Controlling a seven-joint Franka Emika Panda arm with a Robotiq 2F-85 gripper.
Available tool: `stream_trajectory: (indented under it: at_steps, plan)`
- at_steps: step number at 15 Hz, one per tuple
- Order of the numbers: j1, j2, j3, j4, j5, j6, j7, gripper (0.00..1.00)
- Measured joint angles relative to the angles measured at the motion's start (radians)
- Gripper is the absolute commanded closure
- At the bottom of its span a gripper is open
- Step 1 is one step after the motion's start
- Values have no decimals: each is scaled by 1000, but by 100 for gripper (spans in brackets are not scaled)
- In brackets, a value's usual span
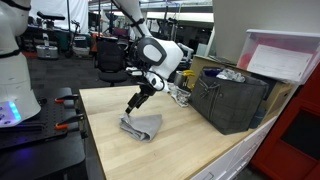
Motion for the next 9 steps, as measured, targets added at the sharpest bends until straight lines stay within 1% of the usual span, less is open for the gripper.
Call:
stream_trajectory:
  at_steps: [2,3,4,5,6,8,9]
  plan:
    - [2,0,6,-55,26,20,23,0]
    - [4,1,12,-80,46,36,31,25]
    - [8,1,18,-101,68,56,37,26]
    - [12,2,24,-119,90,77,39,32]
    - [15,3,31,-132,108,100,41,42]
    - [22,5,36,-147,134,144,42,56]
    - [24,5,35,-150,135,168,42,64]
